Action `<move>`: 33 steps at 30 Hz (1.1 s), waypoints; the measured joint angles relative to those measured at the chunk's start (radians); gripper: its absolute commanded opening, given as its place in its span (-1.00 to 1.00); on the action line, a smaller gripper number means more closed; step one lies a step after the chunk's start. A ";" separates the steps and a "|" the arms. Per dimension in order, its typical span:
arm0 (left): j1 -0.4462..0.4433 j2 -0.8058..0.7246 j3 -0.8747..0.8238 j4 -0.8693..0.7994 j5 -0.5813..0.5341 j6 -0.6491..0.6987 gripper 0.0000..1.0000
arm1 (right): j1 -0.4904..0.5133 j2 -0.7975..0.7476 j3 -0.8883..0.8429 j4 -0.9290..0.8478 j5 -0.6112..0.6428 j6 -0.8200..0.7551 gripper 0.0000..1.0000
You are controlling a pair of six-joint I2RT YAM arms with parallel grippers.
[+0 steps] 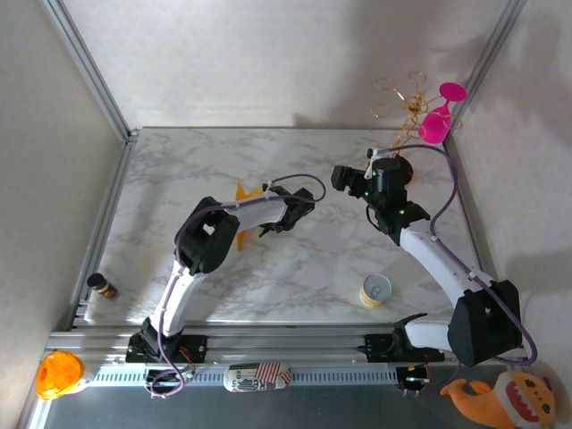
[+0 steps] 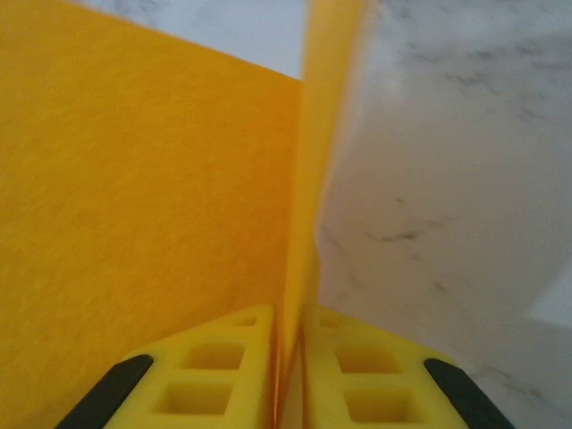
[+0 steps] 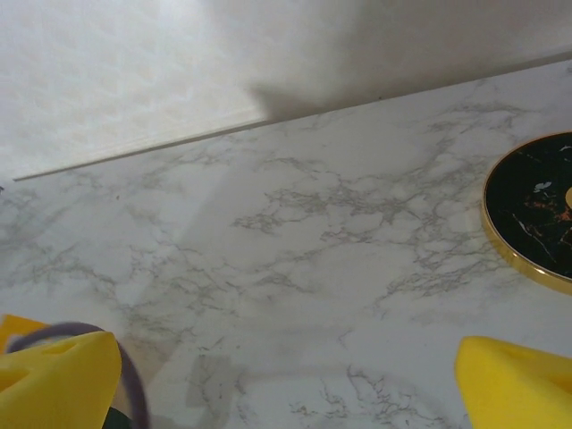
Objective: Fold a paper plane with a square sheet of paper (pick it up from the middle)
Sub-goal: Turn over the paper at the center of the table.
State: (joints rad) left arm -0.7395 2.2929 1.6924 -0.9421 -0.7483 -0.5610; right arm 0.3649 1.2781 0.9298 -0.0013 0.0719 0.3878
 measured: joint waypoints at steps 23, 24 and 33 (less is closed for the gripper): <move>-0.076 -0.114 -0.029 0.267 0.428 -0.112 -0.15 | -0.041 0.032 -0.020 0.004 -0.074 0.139 0.87; -0.083 -0.143 -0.055 0.306 0.476 -0.121 -0.16 | -0.045 0.033 -0.020 0.004 -0.074 0.146 0.87; -0.042 -0.446 -0.378 0.542 0.655 -0.204 -0.35 | -0.068 0.077 -0.021 0.010 -0.137 0.175 0.85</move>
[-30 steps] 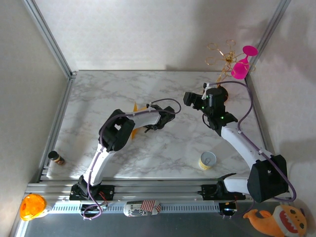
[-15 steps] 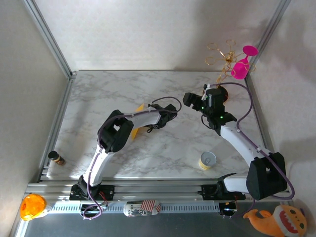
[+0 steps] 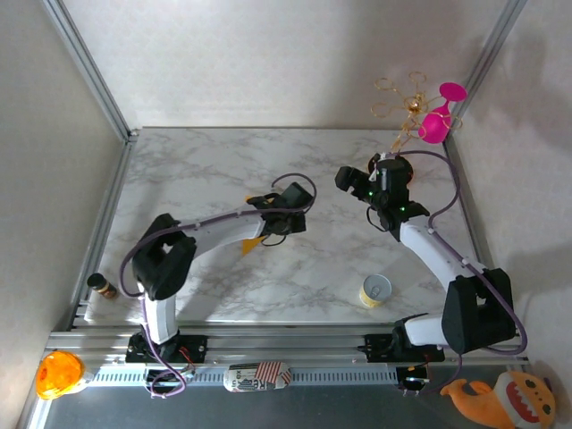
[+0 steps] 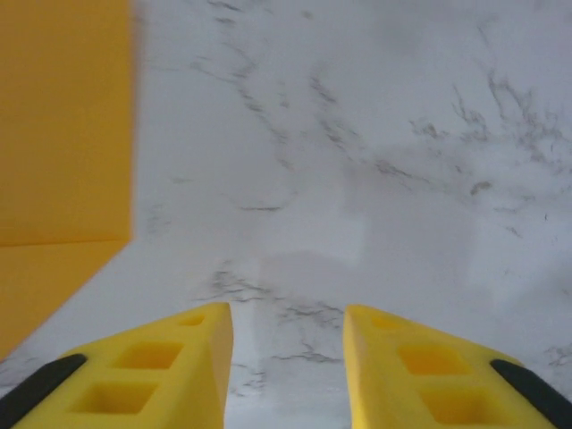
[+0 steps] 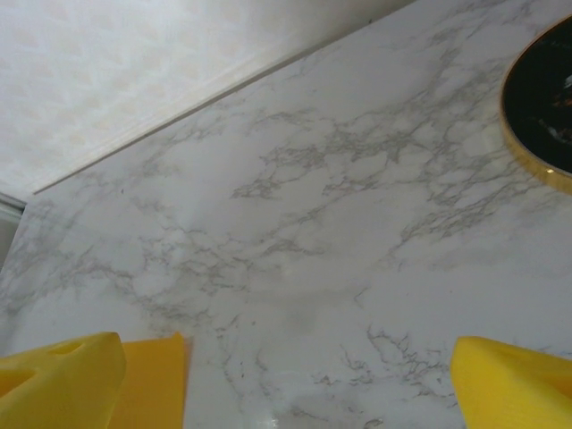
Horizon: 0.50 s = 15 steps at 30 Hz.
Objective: Fold a paper plane with a square sheet of paper (pick it up from the middle)
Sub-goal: Turn over the paper at the center of the table, then move the paper to the center of the table.
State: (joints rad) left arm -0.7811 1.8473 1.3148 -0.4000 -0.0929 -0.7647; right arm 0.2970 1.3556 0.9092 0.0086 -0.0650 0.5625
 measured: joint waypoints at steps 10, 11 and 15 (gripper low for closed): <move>0.194 -0.066 -0.256 0.105 0.037 -0.097 -0.51 | 0.000 0.063 0.000 0.015 -0.105 0.017 0.81; 0.200 -0.061 -0.259 0.112 0.038 -0.101 -0.51 | 0.000 0.068 0.000 0.016 -0.113 0.019 0.80; 0.216 -0.035 -0.259 0.142 0.037 -0.100 -0.51 | 0.000 0.080 0.000 0.018 -0.134 0.029 0.79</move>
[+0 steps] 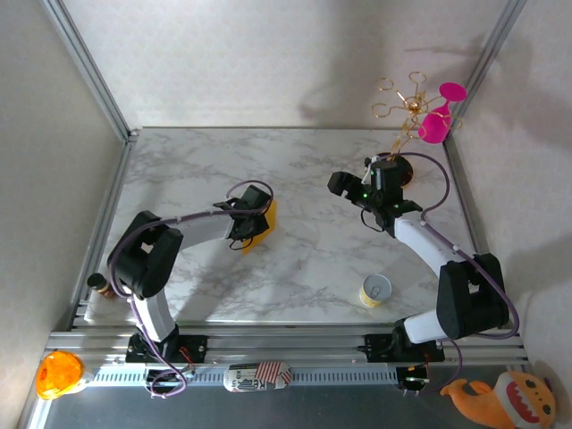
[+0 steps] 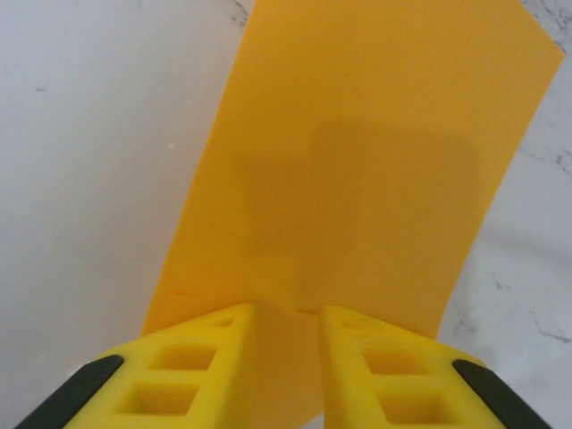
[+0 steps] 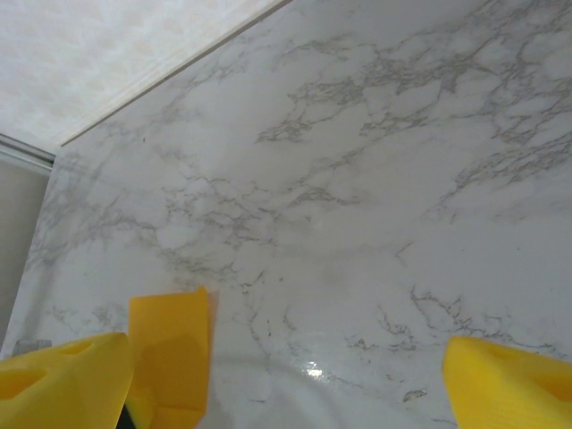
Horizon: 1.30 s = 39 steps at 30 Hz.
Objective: Fold a paper plane with a square sheet of paper (pick it up from the middle)
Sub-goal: Move the paper to the center of the table.
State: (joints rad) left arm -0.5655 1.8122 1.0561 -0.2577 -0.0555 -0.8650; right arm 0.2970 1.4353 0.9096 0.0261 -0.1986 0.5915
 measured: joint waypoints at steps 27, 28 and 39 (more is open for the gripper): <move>-0.133 0.079 0.064 0.105 0.218 0.215 -0.50 | 0.000 0.058 -0.052 -0.005 -0.093 0.099 0.76; -0.133 0.071 0.064 0.105 0.217 0.202 -0.52 | 0.000 0.058 -0.056 -0.005 -0.094 0.106 0.75; -0.133 0.025 0.013 0.117 0.198 0.031 -0.67 | 0.000 0.076 -0.087 -0.005 -0.133 0.156 0.74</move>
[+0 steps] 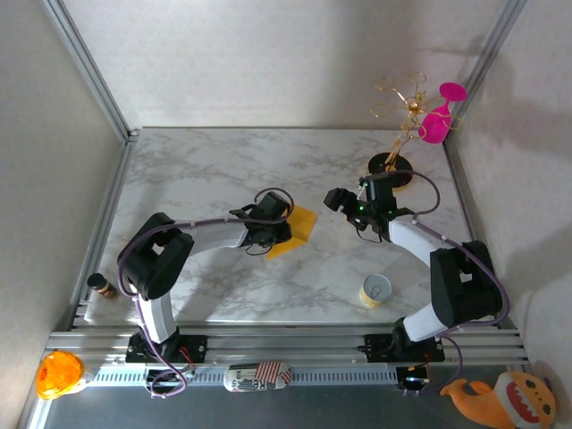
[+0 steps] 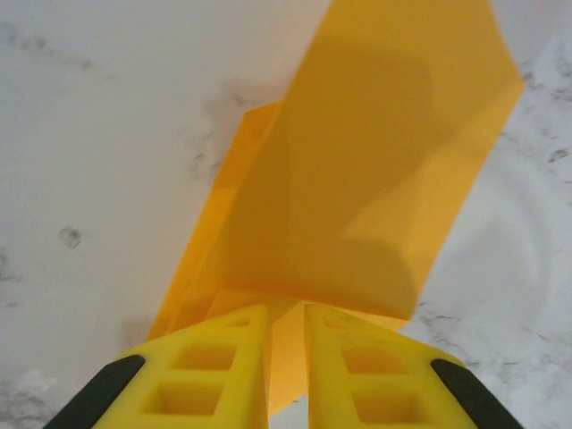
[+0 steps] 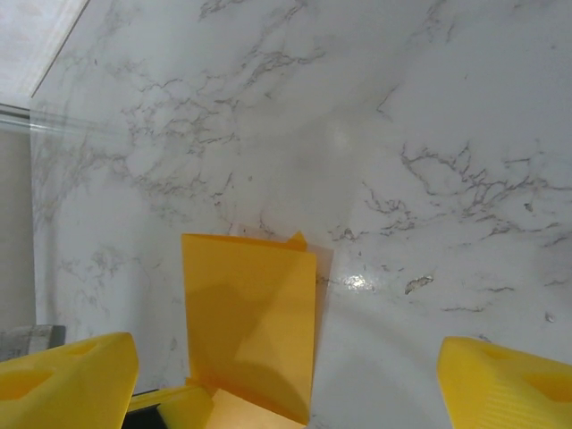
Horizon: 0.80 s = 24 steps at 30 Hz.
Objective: Fold a paper plane with a square sheet of paper (pick it up from the middle)
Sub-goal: Move the paper to the center of the table, then fold the wing for the fifth time at the center of the table.
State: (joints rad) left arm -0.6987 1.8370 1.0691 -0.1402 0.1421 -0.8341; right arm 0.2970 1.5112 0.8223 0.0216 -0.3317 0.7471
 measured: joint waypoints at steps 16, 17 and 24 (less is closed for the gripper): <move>0.013 0.010 -0.056 0.044 -0.025 -0.047 -0.76 | 0.076 0.073 -0.027 0.004 -0.097 0.126 0.54; 0.015 0.010 -0.062 0.054 -0.025 -0.052 -0.77 | 0.088 0.077 -0.027 0.004 -0.100 0.142 0.52; 0.027 0.002 -0.104 0.126 -0.002 -0.081 -0.77 | 0.156 0.111 -0.027 0.011 -0.118 0.253 0.39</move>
State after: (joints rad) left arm -0.6716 1.8389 0.9653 -0.0143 0.1398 -0.9150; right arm 0.4530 1.6222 0.7952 0.0326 -0.4496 1.0000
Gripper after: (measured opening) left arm 0.118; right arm 0.715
